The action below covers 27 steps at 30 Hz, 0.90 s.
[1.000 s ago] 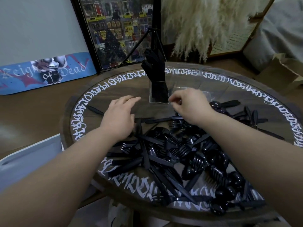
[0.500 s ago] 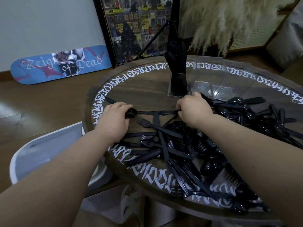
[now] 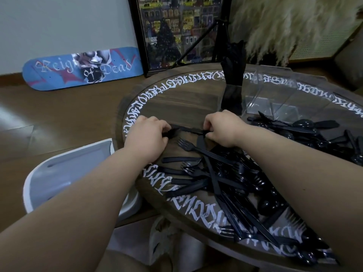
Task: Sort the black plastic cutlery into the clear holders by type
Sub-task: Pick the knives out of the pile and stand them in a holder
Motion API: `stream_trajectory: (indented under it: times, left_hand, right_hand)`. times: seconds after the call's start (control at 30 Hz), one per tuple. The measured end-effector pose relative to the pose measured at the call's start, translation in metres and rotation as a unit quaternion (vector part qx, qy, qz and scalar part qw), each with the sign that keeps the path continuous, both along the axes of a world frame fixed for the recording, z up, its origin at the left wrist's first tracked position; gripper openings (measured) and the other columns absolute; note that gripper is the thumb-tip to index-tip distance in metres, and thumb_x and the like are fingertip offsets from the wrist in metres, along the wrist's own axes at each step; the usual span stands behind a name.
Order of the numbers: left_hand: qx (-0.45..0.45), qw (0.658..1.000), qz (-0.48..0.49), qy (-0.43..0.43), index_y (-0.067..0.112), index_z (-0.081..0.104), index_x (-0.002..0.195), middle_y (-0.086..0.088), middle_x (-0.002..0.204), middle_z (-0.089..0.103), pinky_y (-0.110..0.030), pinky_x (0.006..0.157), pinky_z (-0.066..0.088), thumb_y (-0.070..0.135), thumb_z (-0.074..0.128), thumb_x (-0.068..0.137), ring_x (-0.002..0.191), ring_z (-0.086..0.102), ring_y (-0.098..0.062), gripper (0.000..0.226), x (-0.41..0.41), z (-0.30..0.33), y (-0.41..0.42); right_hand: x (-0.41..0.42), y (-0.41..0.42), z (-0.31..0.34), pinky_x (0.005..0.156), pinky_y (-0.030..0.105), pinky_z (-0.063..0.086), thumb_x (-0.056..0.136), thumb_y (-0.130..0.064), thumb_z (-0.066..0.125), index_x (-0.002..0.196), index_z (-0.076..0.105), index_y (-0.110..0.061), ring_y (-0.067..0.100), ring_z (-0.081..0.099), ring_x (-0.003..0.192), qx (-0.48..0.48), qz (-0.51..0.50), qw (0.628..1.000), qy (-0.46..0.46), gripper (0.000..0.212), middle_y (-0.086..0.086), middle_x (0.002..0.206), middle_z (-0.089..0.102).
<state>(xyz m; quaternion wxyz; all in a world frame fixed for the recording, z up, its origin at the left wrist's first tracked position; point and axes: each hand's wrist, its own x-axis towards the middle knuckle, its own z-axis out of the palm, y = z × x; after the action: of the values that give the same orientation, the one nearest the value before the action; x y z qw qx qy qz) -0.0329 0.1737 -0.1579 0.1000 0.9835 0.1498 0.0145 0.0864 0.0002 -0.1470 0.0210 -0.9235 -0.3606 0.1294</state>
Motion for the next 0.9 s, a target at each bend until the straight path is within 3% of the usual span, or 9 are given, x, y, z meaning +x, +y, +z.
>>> stream_trajectory:
  times: [0.17,0.27,0.33,0.43,0.57,0.63,0.7,0.9]
  left_hand:
    - [-0.008,1.0,0.005,0.007,0.029,0.058,0.122,0.0,0.116,0.057,-0.039,0.095,0.043,0.034,0.056,0.091,0.112,0.045,-0.026,0.031,0.005,-0.003,-0.006]
    - [-0.032,0.999,0.015,-0.024,0.026,0.058,0.119,-0.001,0.117,0.054,-0.04,0.094,0.043,0.03,0.057,0.089,0.111,0.045,-0.026,0.03,0.006,-0.001,-0.01]
    - [-0.039,0.998,0.007,-0.043,0.027,0.062,0.115,0.0,0.116,0.055,-0.039,0.093,0.043,0.03,0.056,0.09,0.111,0.046,-0.025,0.026,0.007,0.002,-0.013]
    - [-0.067,0.997,-0.019,-0.034,0.029,0.067,0.103,0.005,0.105,0.057,-0.034,0.088,0.044,0.04,0.057,0.09,0.108,0.048,-0.021,0.02,0.009,0.006,-0.022]
    - [-0.052,0.997,-0.054,0.021,0.031,0.063,0.103,0.007,0.105,0.056,-0.035,0.091,0.043,0.063,0.064,0.076,0.109,0.045,-0.018,0.042,0.013,0.007,-0.033]
    - [-0.024,0.998,-0.048,0.037,0.032,0.061,0.108,0.006,0.112,0.055,-0.037,0.092,0.042,0.066,0.065,0.073,0.112,0.043,-0.02,0.049,0.013,0.006,-0.033]
    - [-0.003,0.999,-0.029,0.043,0.032,0.059,0.111,0.004,0.116,0.054,-0.038,0.092,0.04,0.067,0.064,0.073,0.114,0.042,-0.022,0.052,0.012,0.002,-0.031]
    - [0.005,1.0,-0.002,0.027,0.031,0.06,0.116,0.003,0.123,0.054,-0.038,0.093,0.038,0.065,0.061,0.077,0.119,0.04,-0.024,0.051,0.013,-0.003,-0.029]
  right_hand:
    - [0.001,0.001,0.004,0.088,0.037,0.048,0.088,-0.025,0.06,0.096,0.068,-0.008,0.032,0.056,0.101,-0.026,-0.022,0.999,0.012,0.02,0.009,0.104,0.066]
    - [0.002,-0.003,0.007,0.085,0.035,0.048,0.089,-0.023,0.062,0.092,0.063,-0.006,0.028,0.057,0.099,0.038,-0.06,0.997,0.005,0.018,0.004,0.099,0.063]
    - [0.003,-0.007,0.007,0.082,0.032,0.045,0.091,-0.022,0.06,0.095,0.055,-0.014,0.026,0.055,0.098,0.096,-0.087,0.992,0.011,0.011,0.0,0.095,0.055]
    - [0.004,-0.01,0.007,0.078,0.034,0.046,0.094,-0.018,0.052,0.1,0.046,-0.018,0.029,0.059,0.092,0.149,-0.088,0.984,0.051,0.009,0.005,0.095,0.057]
    - [-0.001,-0.007,0.005,0.078,0.034,0.04,0.096,-0.036,0.045,0.117,0.048,-0.013,0.033,0.056,0.102,0.074,-0.069,0.994,0.046,0.031,0.011,0.103,0.058]
    - [-0.004,-0.004,0.002,0.079,0.033,0.044,0.09,-0.055,0.048,0.106,0.057,-0.014,0.029,0.057,0.097,0.027,-0.055,0.997,0.049,0.045,0.006,0.097,0.06]
    - [-0.005,-0.001,-0.002,0.077,0.032,0.048,0.082,-0.062,0.056,0.096,0.064,-0.014,0.026,0.059,0.089,0.01,-0.055,0.996,0.063,0.05,0.002,0.088,0.061]
    - [-0.003,0.005,-0.007,0.071,0.03,0.047,0.081,-0.043,0.068,0.087,0.067,-0.006,0.027,0.06,0.082,0.064,-0.095,0.99,0.085,0.037,0.007,0.08,0.062]
